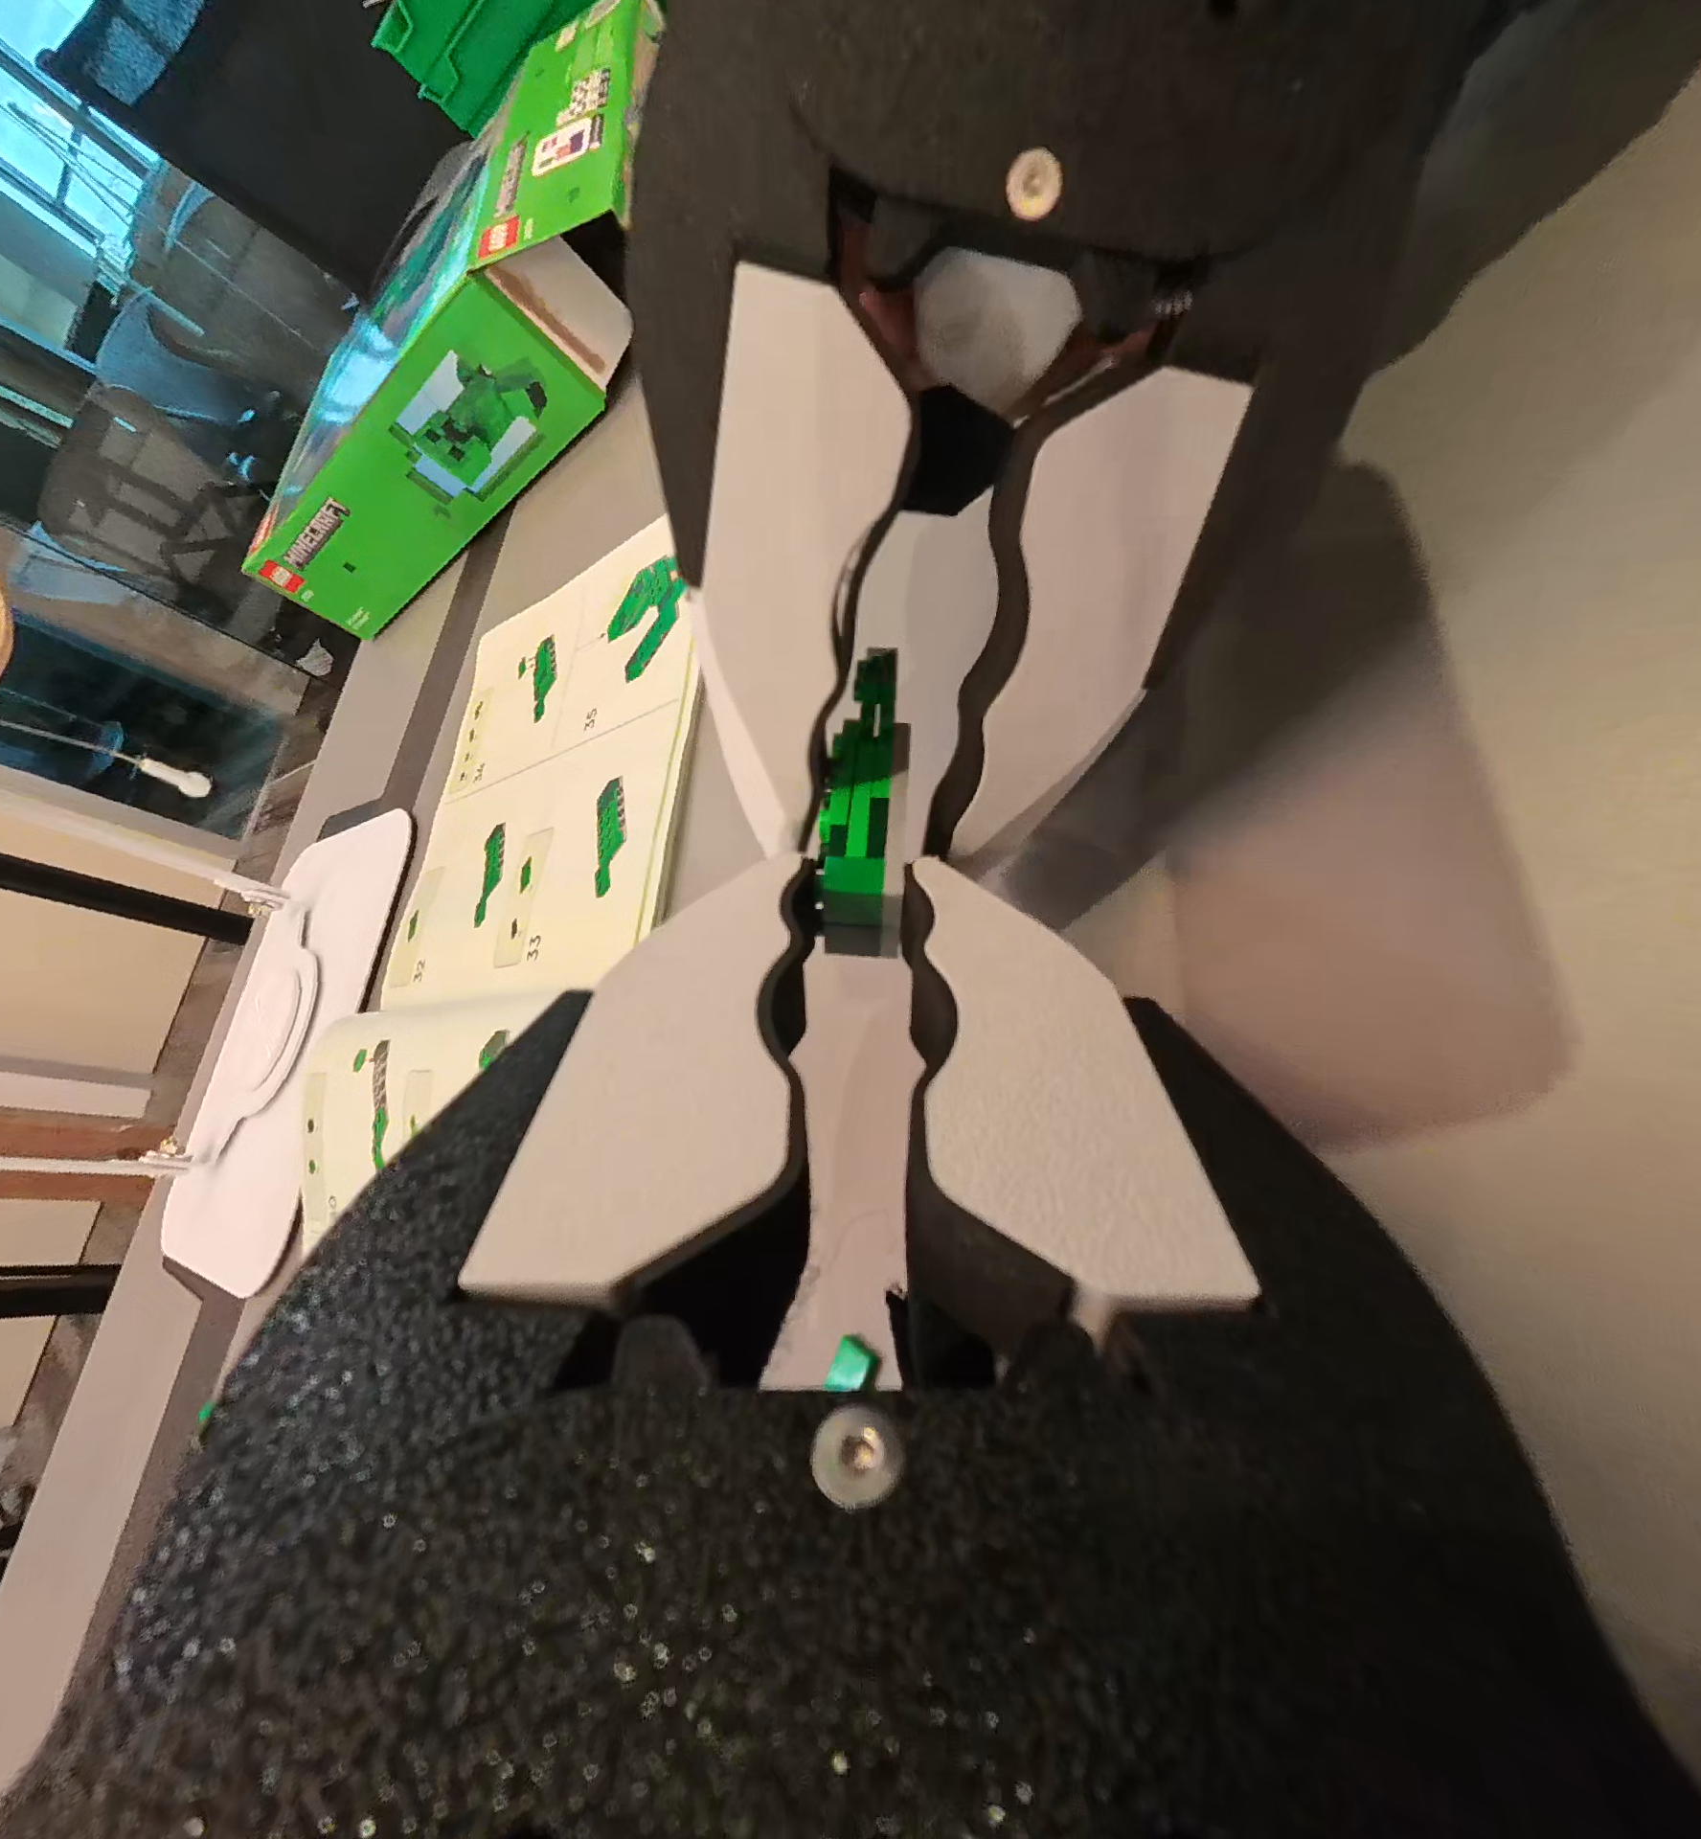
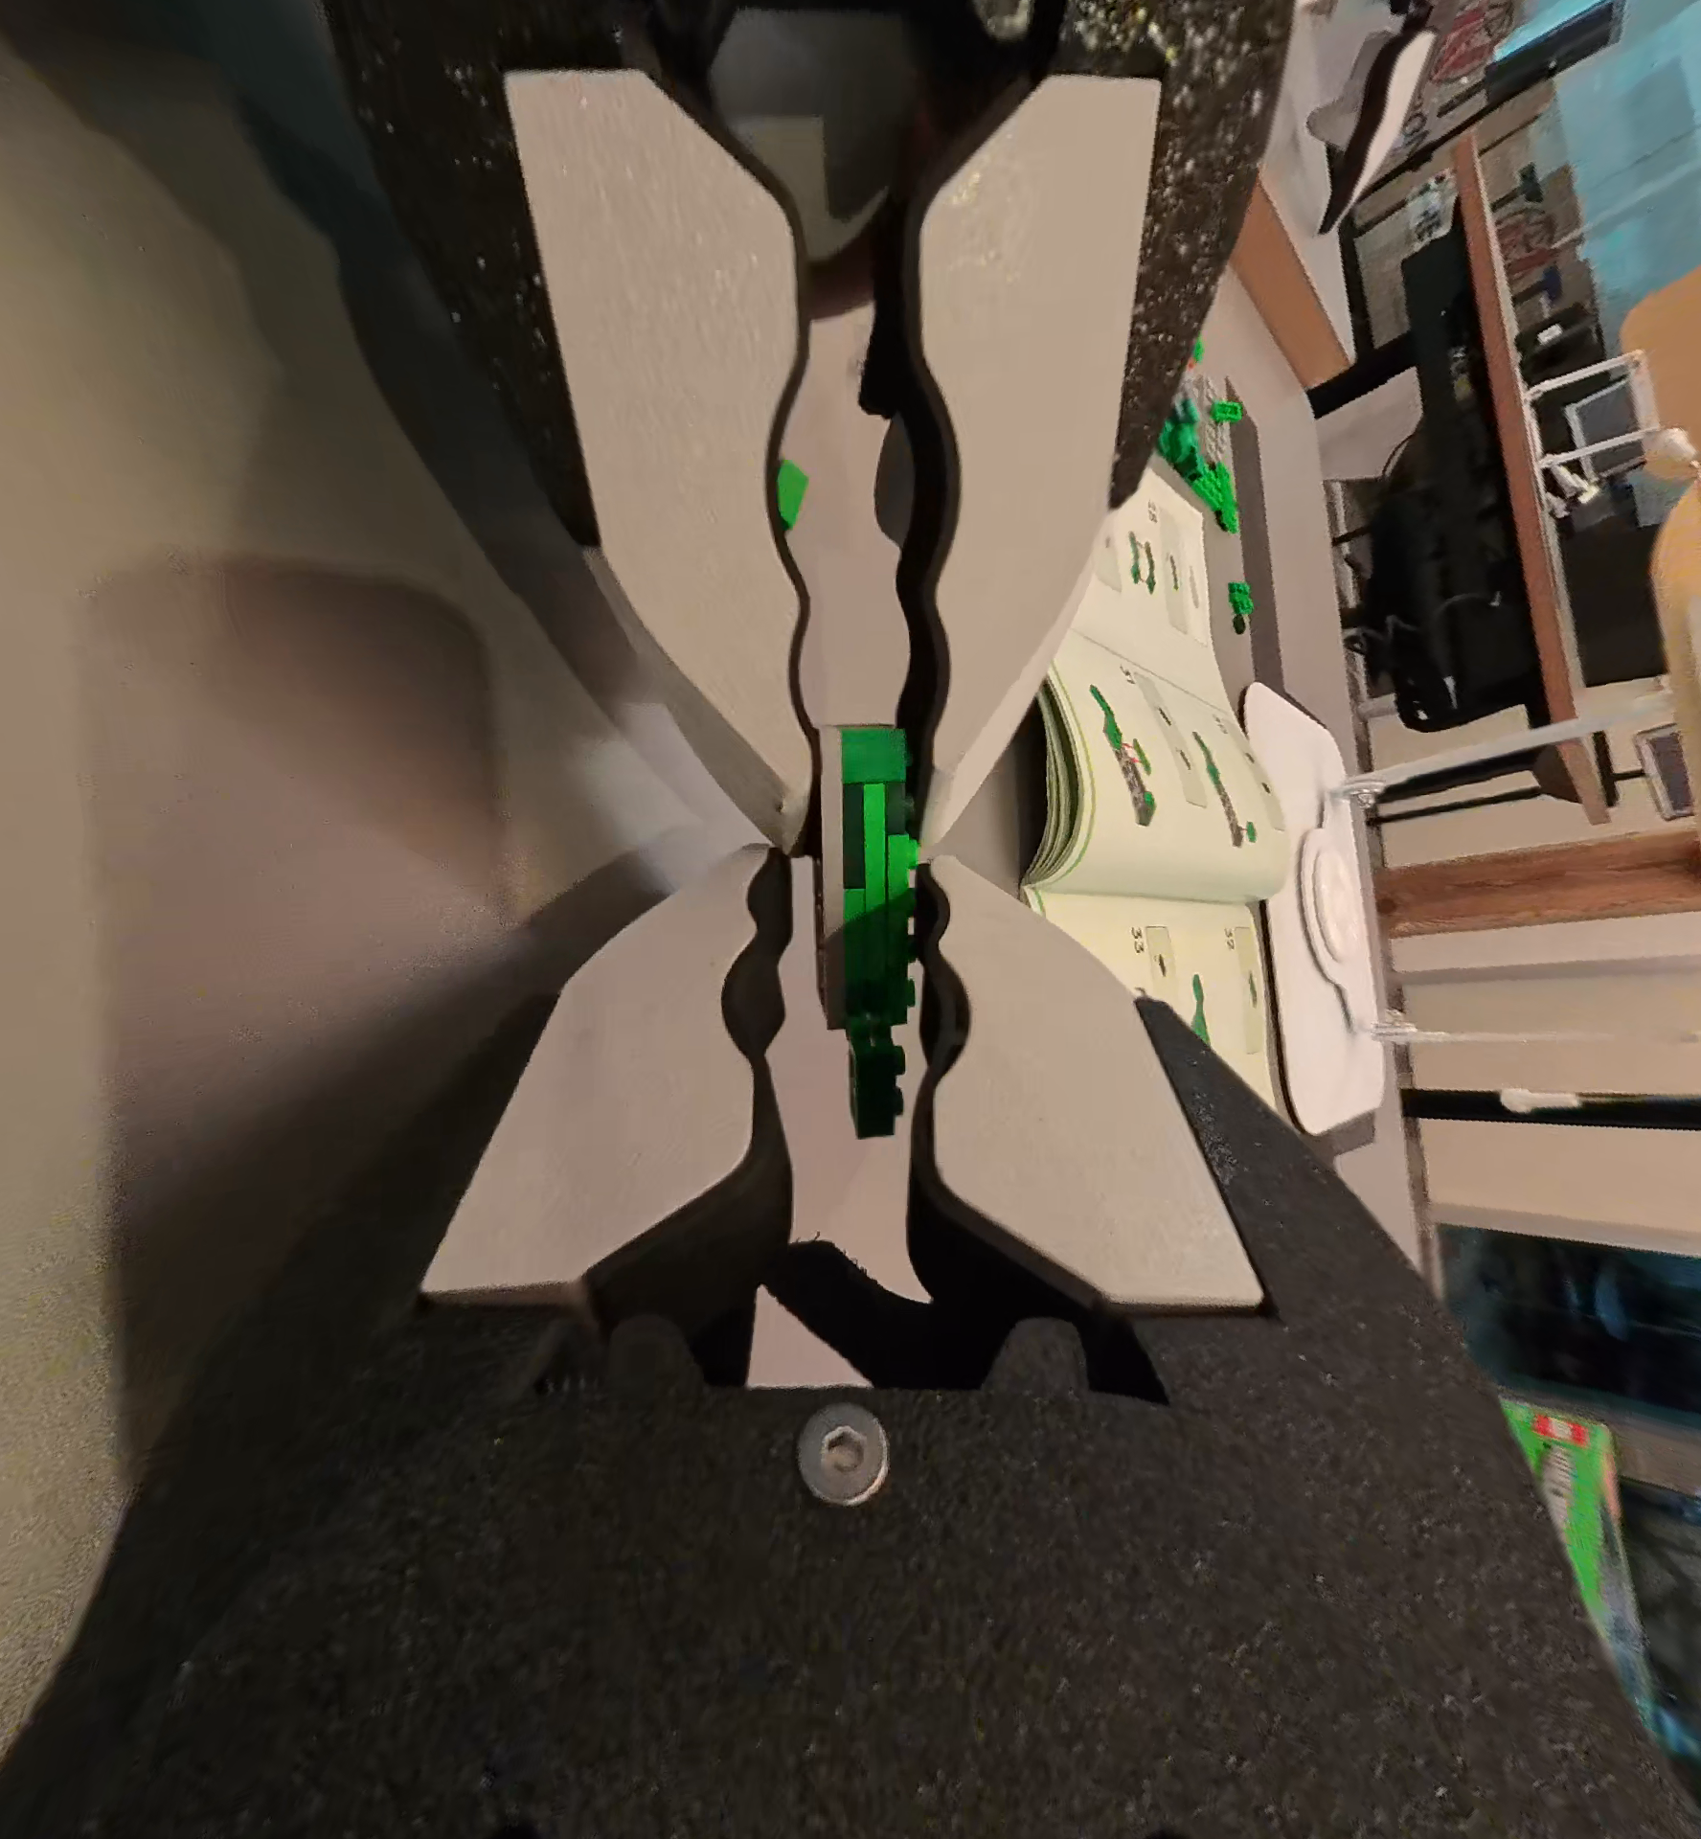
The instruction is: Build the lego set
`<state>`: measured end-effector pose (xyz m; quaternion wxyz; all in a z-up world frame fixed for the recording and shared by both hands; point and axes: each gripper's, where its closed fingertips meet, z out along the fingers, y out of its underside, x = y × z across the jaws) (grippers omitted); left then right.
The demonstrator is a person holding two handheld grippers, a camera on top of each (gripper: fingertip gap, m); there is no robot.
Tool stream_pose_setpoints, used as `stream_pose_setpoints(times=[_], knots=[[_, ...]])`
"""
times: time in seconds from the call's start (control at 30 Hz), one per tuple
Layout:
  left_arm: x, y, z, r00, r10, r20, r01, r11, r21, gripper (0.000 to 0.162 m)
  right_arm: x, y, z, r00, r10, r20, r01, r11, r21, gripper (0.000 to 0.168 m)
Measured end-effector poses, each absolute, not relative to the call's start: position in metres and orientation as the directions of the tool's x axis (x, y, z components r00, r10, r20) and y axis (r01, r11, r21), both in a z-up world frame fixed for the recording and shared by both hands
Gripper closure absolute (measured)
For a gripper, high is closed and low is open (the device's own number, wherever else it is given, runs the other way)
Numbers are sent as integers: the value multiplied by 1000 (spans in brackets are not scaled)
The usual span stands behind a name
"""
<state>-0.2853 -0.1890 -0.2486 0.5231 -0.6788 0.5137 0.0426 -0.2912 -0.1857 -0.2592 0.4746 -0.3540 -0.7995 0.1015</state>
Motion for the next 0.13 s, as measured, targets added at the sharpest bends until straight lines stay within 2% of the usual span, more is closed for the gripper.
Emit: stream_pose_setpoints(times=[0.07,0.13], knots=[[-288,-187,-247,501,-643,-579,-728,49,-684,145,-292,-181,-256,-274,648,711,480,733,-482,150],[-290,-182,-244,594,-632,-498,-658,-25,-752,143,-292,-175,-250,-231,663,712,488,712,-505,151]])
